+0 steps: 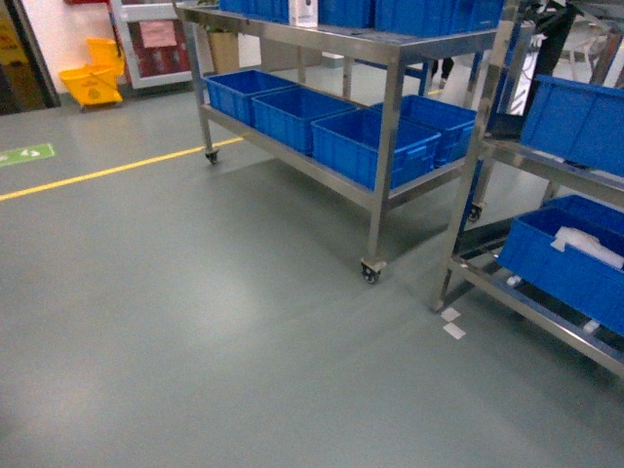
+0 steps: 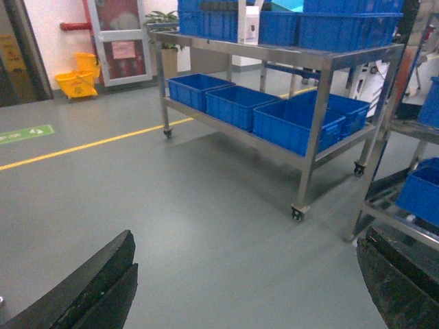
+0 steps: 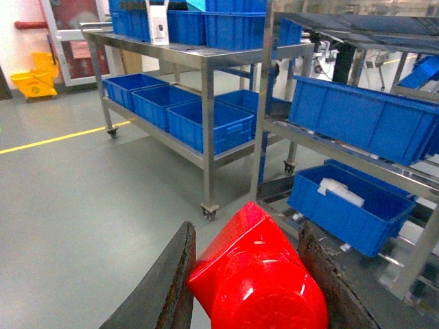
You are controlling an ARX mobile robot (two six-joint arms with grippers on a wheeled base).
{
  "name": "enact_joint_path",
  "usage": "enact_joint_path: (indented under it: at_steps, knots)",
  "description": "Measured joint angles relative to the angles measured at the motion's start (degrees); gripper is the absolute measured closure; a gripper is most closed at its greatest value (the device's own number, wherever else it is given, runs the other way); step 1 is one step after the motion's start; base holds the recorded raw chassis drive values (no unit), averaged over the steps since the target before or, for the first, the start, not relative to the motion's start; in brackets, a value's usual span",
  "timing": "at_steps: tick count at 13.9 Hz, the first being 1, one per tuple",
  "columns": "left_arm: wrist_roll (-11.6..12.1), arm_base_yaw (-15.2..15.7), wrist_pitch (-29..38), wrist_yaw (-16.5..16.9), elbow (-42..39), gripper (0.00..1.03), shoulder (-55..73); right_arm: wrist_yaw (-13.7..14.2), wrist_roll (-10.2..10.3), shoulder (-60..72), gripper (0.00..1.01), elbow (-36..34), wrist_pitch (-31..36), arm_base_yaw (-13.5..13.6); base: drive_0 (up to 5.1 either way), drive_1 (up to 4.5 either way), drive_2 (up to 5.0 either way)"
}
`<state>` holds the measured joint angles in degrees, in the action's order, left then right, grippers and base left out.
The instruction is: Pick red block from blue box to shelf
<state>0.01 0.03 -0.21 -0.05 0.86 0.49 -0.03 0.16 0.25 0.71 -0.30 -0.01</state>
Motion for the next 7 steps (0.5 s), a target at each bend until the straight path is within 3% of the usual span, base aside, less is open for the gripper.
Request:
enact_joint_path:
  at_steps: [7]
  knots:
    - [0.00,0.00,0.00,0.00,0.00,0.05,0.00,0.00,0.00,0.00,0.63,0.00,0.00,0.00,-1.4,-1.45,-1.4]
